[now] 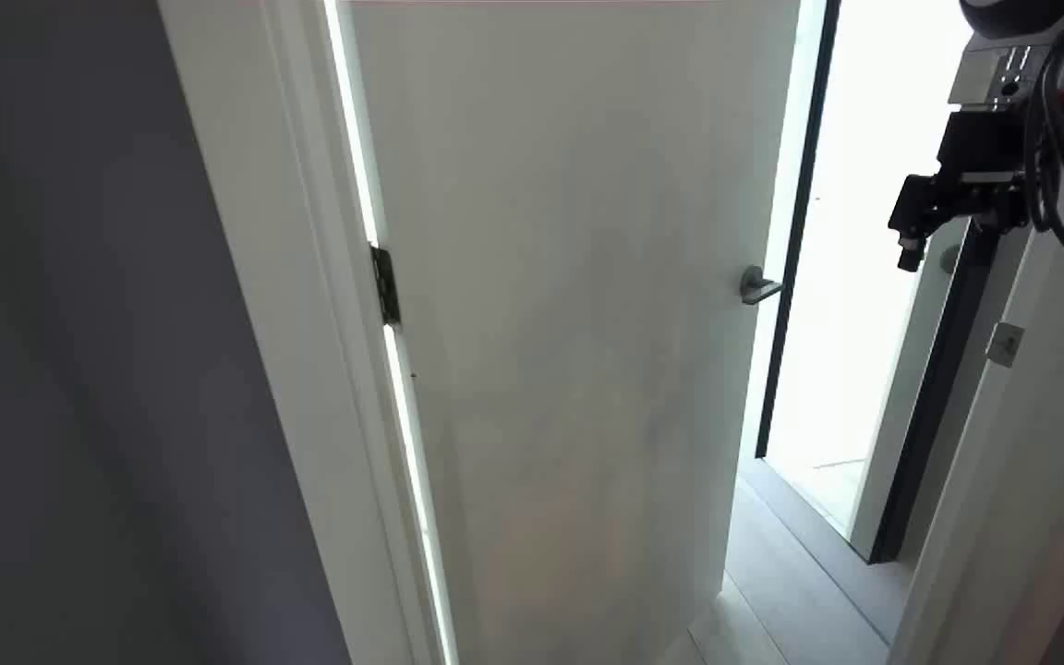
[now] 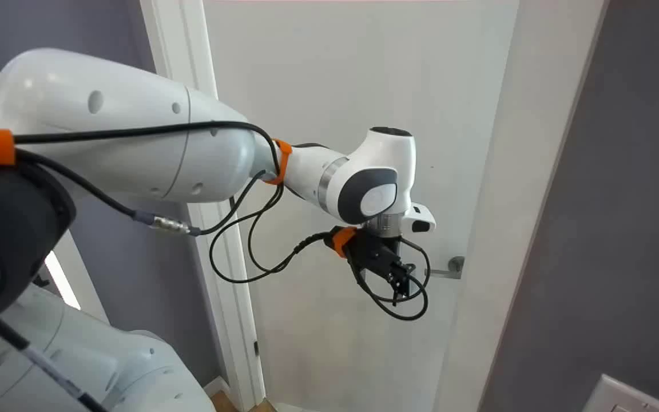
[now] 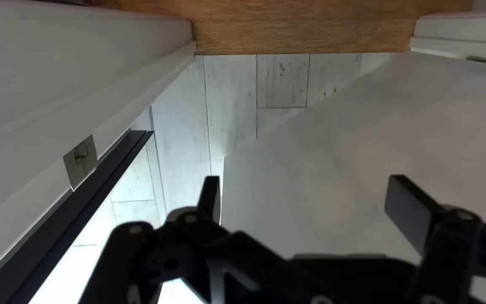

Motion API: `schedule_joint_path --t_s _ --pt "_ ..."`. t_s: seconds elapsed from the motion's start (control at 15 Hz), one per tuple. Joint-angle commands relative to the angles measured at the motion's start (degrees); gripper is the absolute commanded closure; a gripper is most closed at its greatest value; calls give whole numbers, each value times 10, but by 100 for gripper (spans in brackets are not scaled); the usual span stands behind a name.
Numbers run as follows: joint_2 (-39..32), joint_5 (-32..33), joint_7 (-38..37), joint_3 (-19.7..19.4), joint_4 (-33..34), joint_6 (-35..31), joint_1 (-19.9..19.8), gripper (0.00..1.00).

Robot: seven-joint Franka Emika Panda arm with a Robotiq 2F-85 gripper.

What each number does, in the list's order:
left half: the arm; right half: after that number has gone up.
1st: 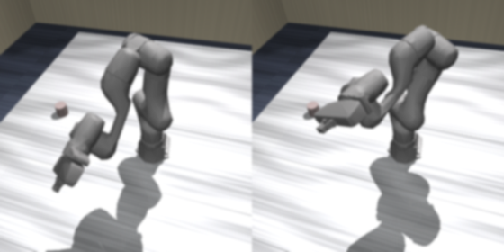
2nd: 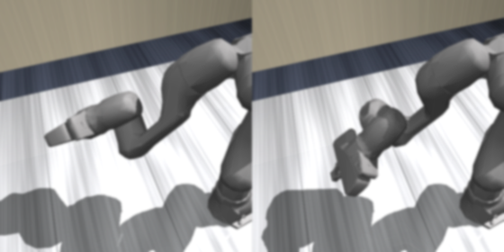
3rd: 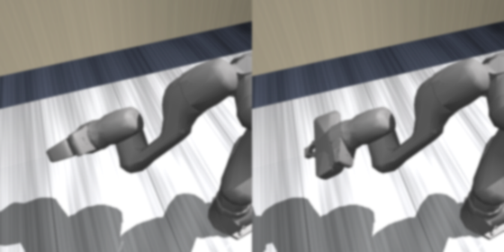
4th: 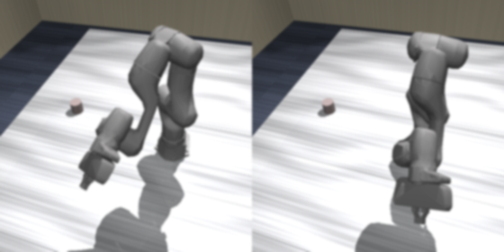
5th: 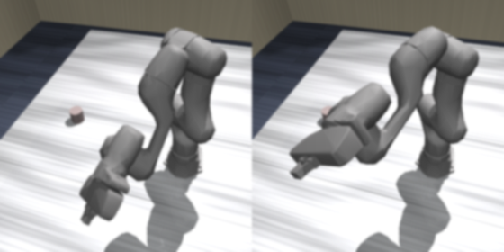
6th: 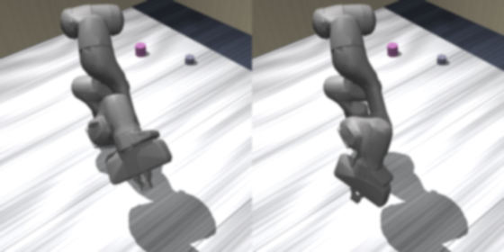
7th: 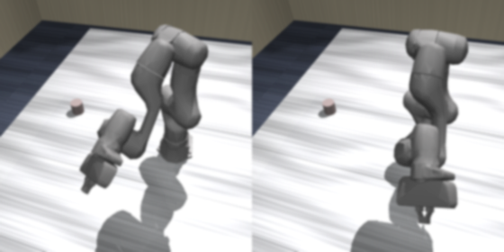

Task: Close the door

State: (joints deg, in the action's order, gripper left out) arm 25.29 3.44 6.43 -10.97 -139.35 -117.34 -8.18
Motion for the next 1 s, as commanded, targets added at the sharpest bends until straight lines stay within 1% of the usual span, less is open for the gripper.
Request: schedule_joint_path --t_s 0.0,0.4,0.47,0.53,0.67,0.8,0.93 --pt "0 -2 1 3 1 1 -3 0" --pt "0 -2 1 3 1 1 -3 0" --pt "-34 -10 -30 15 17 -12 2 0" --pt "-49 -16 -50 21 25 -13 4 0" --pt "-92 -34 -149 49 45 -42 6 0" --pt "-137 -32 -238 76 71 -76 7 0" --pt "-182 -24 -313 89 94 -122 5 0"
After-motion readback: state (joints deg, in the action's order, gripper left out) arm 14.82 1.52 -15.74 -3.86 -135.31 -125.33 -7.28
